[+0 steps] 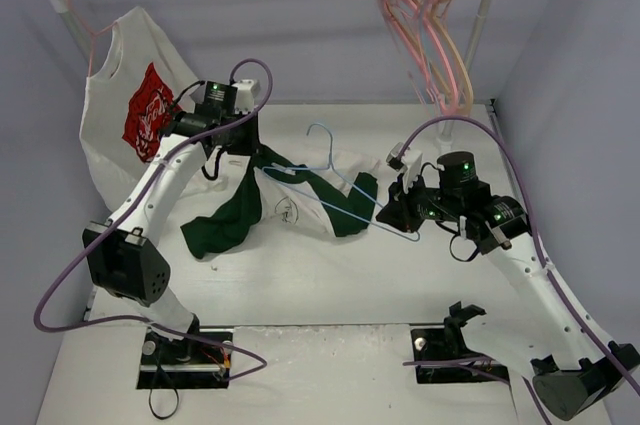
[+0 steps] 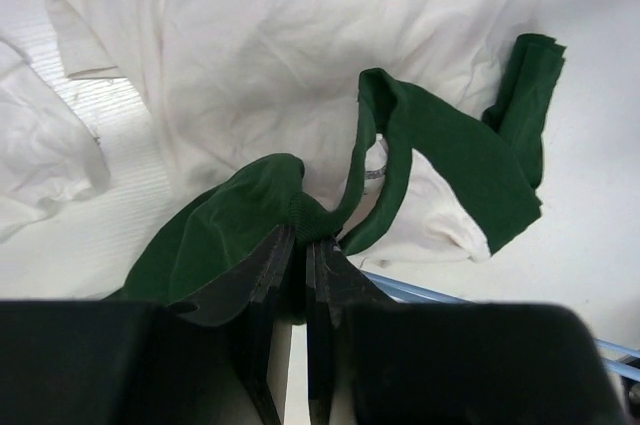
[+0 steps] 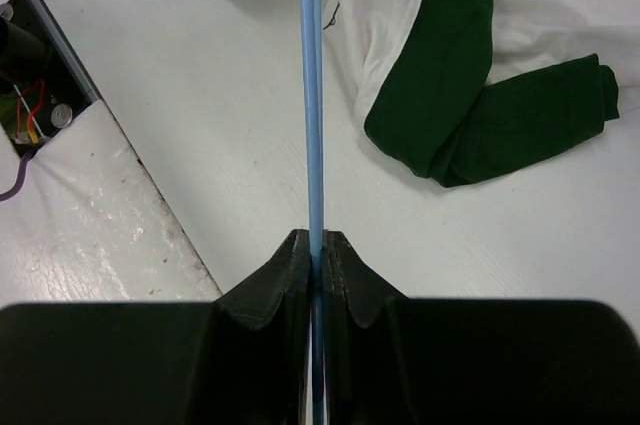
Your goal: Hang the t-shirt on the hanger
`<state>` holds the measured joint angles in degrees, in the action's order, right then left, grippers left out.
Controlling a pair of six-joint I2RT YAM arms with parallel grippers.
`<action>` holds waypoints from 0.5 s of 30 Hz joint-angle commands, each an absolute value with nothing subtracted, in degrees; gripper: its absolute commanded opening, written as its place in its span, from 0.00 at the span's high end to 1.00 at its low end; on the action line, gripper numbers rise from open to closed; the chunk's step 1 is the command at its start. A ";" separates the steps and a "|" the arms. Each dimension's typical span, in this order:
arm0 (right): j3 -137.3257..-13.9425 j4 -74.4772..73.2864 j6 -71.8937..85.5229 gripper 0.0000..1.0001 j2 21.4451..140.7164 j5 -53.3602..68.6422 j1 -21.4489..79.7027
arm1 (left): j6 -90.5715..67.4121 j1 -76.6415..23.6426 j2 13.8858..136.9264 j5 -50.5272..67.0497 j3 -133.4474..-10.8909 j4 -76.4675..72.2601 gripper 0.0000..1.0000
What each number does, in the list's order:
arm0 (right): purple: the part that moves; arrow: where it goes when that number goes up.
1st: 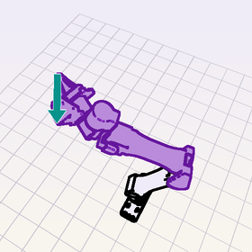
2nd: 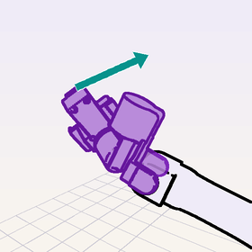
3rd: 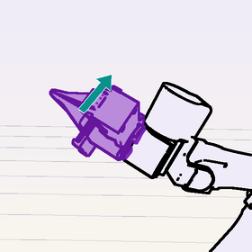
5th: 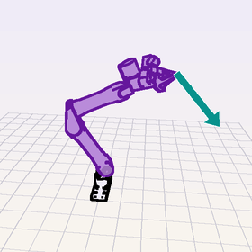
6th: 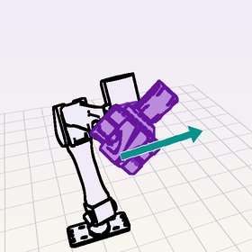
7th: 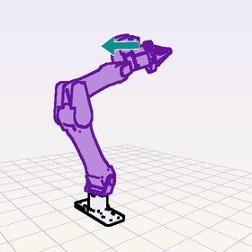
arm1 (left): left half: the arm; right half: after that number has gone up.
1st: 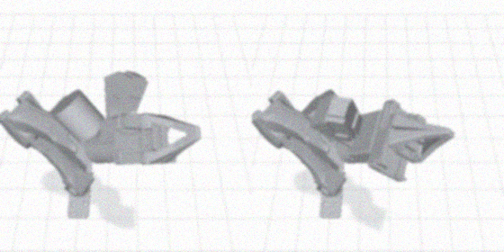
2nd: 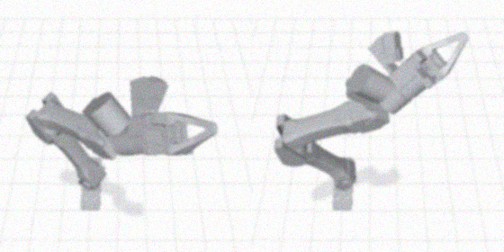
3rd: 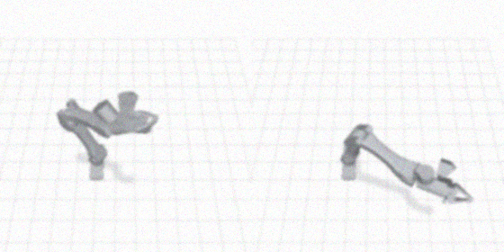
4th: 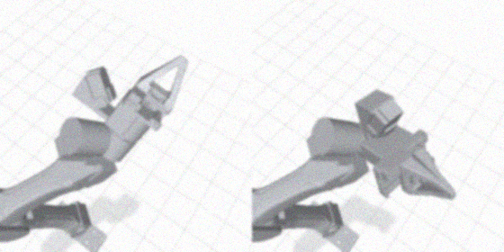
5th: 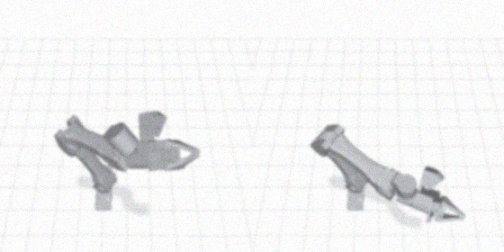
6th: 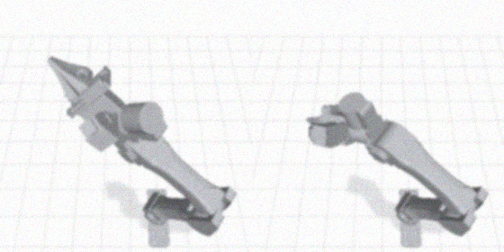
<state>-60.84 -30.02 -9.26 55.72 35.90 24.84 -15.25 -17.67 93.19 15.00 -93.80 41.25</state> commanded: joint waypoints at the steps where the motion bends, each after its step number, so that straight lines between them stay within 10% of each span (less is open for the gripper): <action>1: -61.61 -25.14 -10.02 1.00 55.64 35.51 25.40 | -11.26 -17.84 90.18 11.71 -93.17 42.10 0.91; 15: -61.27 -23.82 -9.84 1.00 55.46 37.53 25.49 | -6.86 -20.83 91.32 8.70 -93.16 42.81 0.91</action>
